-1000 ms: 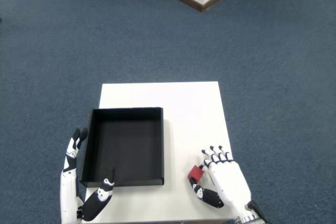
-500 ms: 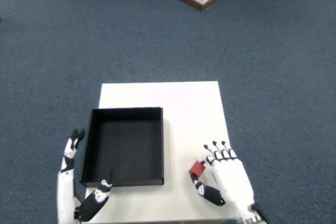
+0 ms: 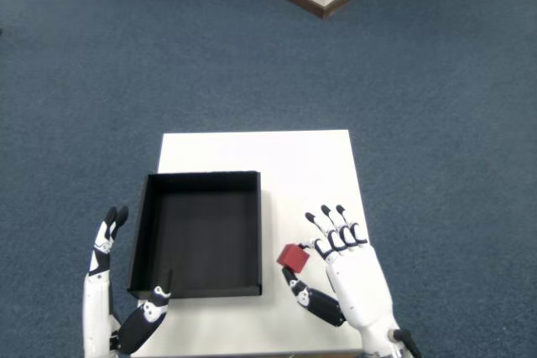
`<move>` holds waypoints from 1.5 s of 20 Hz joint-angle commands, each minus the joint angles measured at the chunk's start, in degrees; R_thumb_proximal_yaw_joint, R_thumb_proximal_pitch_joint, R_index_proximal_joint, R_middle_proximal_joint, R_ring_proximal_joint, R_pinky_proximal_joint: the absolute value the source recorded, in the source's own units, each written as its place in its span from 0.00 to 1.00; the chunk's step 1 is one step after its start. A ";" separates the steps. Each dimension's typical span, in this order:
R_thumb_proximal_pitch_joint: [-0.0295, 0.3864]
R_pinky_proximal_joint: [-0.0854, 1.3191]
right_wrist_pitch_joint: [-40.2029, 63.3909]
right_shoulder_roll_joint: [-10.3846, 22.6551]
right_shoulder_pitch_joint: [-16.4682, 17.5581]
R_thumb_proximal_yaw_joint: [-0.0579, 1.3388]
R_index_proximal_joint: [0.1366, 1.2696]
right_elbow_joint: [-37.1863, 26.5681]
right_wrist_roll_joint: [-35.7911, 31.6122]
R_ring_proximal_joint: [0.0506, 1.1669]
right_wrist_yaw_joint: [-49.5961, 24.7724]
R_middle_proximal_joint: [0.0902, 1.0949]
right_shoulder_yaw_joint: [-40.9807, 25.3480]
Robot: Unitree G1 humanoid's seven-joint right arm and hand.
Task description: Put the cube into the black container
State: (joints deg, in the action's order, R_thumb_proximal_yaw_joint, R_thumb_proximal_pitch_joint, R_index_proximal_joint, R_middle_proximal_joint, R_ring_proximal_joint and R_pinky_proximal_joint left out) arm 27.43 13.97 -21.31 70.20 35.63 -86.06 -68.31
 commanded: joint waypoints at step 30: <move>0.51 0.10 -28.92 -0.30 -9.36 0.92 0.81 -40.21 0.77 0.14 27.63 0.22 1.26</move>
State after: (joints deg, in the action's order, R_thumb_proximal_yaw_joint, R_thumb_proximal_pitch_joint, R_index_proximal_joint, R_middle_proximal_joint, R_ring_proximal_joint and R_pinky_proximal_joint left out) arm -1.00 13.42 -28.13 31.84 36.33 -57.60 -68.49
